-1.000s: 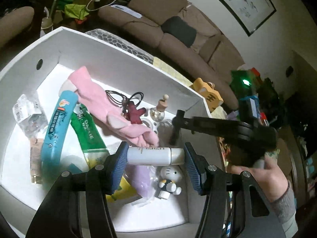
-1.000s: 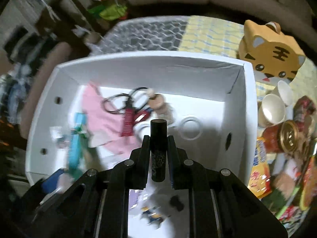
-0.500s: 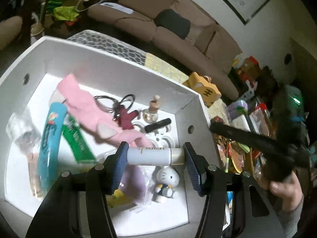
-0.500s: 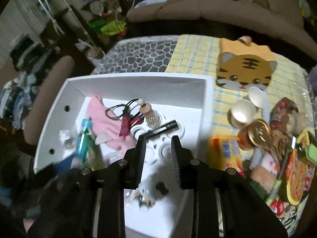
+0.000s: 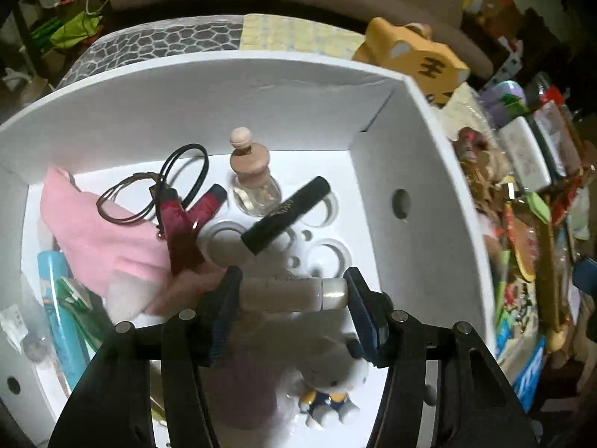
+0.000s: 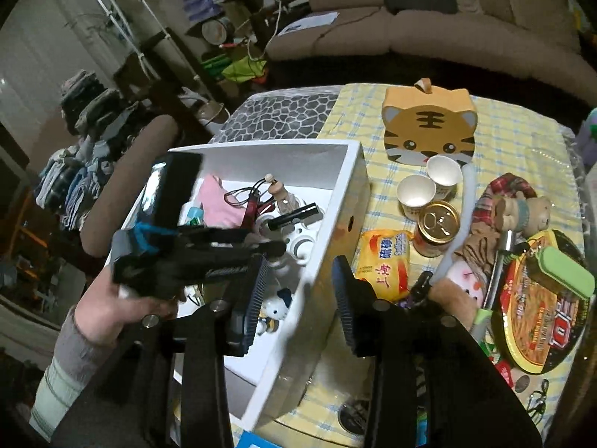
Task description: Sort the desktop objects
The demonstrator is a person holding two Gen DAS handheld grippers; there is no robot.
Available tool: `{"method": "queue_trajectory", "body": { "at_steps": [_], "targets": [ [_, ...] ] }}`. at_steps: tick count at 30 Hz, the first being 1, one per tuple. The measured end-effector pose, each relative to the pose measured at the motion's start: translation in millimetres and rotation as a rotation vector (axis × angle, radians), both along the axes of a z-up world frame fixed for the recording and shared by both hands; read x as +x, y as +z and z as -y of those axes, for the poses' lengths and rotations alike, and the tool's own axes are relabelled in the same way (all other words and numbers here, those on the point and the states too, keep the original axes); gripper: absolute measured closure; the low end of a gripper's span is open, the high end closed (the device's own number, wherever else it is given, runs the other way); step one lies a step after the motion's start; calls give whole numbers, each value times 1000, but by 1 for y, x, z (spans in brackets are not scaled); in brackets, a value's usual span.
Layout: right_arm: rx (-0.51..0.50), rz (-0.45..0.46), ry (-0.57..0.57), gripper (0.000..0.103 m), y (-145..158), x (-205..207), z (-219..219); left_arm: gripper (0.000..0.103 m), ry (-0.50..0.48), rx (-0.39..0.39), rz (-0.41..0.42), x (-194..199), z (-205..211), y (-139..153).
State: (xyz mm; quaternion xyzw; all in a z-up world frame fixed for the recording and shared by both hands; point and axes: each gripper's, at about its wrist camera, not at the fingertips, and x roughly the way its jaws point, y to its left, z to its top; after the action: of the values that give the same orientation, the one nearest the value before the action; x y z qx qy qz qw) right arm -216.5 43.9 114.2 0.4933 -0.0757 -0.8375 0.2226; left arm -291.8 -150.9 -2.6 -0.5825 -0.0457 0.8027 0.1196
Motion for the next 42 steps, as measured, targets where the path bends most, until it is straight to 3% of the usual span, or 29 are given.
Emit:
{"method": "queue_trajectory", "body": {
  "at_steps": [3,10,13,16,17,18,19,25,33,39,42],
  "targets": [
    [-2,2,-2,68,-4,2,-7,27,23,-5,7,0,2,1],
    [-34,1,-20,68,-6,16,-26,20,89,22,-83,27,20,38],
    [-45,-12,-41,54,2,29,-46,13,87,35,-143,50,22,61],
    [-46,-18,-64,25,7,45,-69,7,50,67,-213,80,10,81],
    [-44,-11,-70,11,7,52,-80,6,33,72,-226,90,4,85],
    [-42,-5,-73,2,6,58,-86,0,17,73,-239,100,-2,89],
    [-36,0,-80,0,5,64,-92,0,0,76,-254,111,-11,92],
    [0,18,-177,0,-13,97,-140,0,-61,142,-308,161,-62,105],
    [34,18,-322,0,-39,124,-208,0,-143,106,-327,206,-137,85],
    [221,-39,-356,0,-53,146,-212,0,-65,25,-353,237,-160,60],
    [245,-57,-344,0,-62,169,-207,0,-24,-3,-319,251,-160,42]
  ]
}}
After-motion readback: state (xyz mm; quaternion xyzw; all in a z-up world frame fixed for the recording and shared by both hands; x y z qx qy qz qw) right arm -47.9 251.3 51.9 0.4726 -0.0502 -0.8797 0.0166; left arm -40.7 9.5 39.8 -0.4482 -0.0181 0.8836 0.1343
